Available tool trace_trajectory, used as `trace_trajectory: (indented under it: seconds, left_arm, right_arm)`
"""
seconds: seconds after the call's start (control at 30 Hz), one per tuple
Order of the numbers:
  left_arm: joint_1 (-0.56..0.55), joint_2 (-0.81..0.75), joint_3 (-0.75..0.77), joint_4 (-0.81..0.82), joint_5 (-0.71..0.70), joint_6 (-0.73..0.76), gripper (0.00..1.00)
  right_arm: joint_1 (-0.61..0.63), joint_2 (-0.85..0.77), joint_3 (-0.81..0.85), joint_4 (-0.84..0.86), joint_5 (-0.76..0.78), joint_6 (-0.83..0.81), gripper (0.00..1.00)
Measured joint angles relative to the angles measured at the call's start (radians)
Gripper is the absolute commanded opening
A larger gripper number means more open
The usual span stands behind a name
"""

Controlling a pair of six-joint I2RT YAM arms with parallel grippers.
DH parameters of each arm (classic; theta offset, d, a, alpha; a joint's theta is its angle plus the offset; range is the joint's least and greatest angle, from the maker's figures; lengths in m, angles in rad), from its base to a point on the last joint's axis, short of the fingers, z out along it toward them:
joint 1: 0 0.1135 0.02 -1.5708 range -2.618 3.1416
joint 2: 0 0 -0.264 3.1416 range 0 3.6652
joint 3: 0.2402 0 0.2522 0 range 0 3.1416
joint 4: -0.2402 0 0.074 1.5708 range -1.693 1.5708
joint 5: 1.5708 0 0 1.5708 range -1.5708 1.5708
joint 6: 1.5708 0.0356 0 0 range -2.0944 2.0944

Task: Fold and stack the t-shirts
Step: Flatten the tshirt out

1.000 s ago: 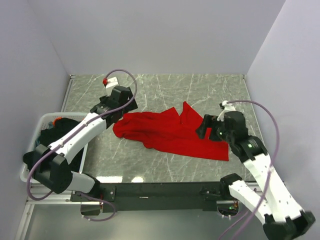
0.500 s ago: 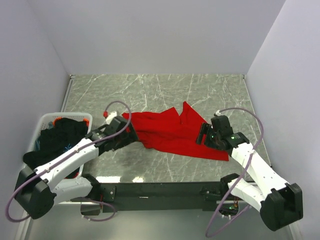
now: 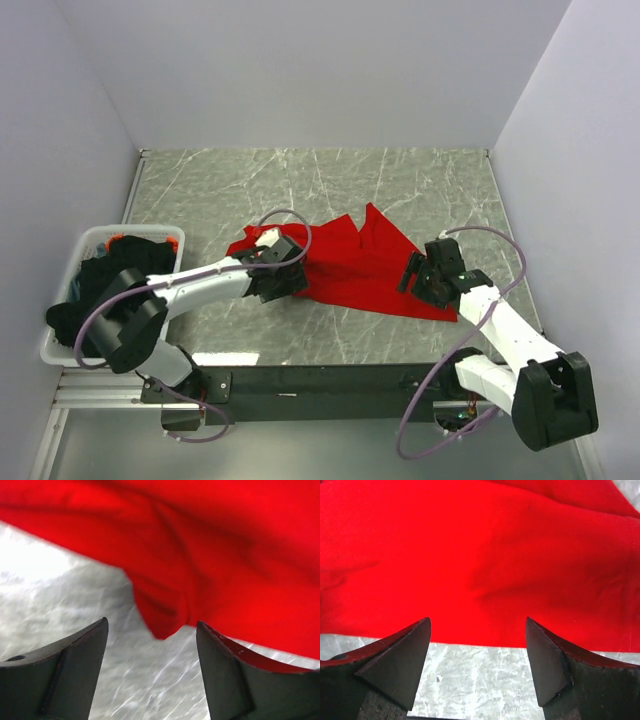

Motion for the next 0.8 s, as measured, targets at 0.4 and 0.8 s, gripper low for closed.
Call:
trace_trajectory:
  seconds: [0.4, 0.8]
  left_arm:
    - [-0.011, 0.134, 0.066, 0.035, -0.044, 0.001, 0.01]
    - [-0.021, 0.117, 0.42, -0.371, -0.282, 0.121, 0.08]
  right_arm:
    - [-0.078, 0.121, -0.013, 0.089, -0.05, 0.013, 0.82]
    - [-0.085, 0.021, -0.009, 0.06, -0.092, 0.006, 0.82]
